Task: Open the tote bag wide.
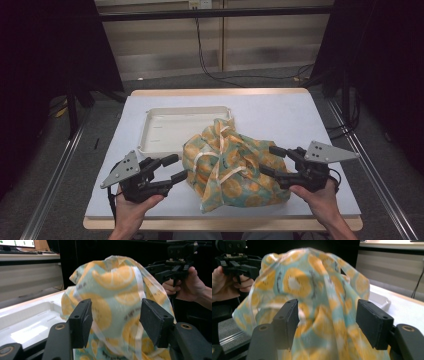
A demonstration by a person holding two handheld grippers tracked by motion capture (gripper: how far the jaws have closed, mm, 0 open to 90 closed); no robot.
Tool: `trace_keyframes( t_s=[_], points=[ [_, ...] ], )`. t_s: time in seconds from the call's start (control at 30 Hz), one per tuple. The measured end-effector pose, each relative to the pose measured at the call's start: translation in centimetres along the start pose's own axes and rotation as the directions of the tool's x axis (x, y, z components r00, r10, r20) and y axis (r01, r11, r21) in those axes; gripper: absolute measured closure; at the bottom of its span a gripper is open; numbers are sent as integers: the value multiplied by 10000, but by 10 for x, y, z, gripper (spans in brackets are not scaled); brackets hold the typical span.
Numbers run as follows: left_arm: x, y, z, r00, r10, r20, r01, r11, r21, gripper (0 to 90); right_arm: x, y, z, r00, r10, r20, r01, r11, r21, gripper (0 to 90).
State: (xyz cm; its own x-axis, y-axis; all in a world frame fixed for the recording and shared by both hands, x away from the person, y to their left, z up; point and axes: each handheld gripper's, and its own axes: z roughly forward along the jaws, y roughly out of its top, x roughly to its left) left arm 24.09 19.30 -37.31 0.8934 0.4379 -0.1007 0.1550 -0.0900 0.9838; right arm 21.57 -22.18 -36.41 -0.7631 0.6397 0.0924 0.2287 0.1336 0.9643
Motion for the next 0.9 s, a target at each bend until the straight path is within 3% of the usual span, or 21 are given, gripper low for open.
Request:
trace_keyframes(
  t_s=[0.13,0.2,0.33,0.37,0.47,0.53,0.57,0.6,0.63,0.7,0.73,0.8,0.9],
  points=[
    [0,7,7,9997,253,-23,-253,9995,193,431,0,11,14,9997,-93,-222,93,10000,6,339],
    [1,13,13,9979,553,338,-565,9977,363,431,2,16,23,9985,-201,-512,203,9998,40,326],
    [4,18,20,9980,527,354,-538,9981,300,446,3,24,30,9971,-327,-694,328,9995,2,315],
    [6,21,26,9973,472,564,-492,9982,348,454,2,29,35,9965,-371,-744,365,9993,-101,306],
    [6,20,32,9964,401,746,-428,9984,359,544,1,32,44,9948,-382,-947,379,9993,-53,300],
    [6,20,35,9949,262,972,-293,9991,307,668,1,32,47,9945,-322,-996,322,9995,-10,300],
    [5,19,38,9941,303,1039,-354,9982,475,668,0,30,50,9939,-252,-1078,259,9996,58,300],
    [4,19,39,9930,262,1151,-322,9982,510,753,1,26,56,9943,-171,-1050,207,9992,333,316],
    [3,16,39,9899,383,1362,-479,9965,682,788,2,25,57,9942,-257,-1041,310,9983,494,324],
    [3,14,39,9900,323,1374,-428,9964,737,856,2,24,57,9947,-318,-980,372,9979,531,341],
    [6,9,38,9899,177,1404,-292,9964,800,886,0,23,56,9942,-80,-1075,129,9989,453,411],
    [8,6,39,9893,-16,1457,-103,9967,805,899,-2,24,56,9950,-19,-996,61,9991,421,474],
    [7,5,39,9896,-9,1439,-138,9948,1009,900,-5,24,56,9957,181,-914,-132,9985,539,535]
  ],
)
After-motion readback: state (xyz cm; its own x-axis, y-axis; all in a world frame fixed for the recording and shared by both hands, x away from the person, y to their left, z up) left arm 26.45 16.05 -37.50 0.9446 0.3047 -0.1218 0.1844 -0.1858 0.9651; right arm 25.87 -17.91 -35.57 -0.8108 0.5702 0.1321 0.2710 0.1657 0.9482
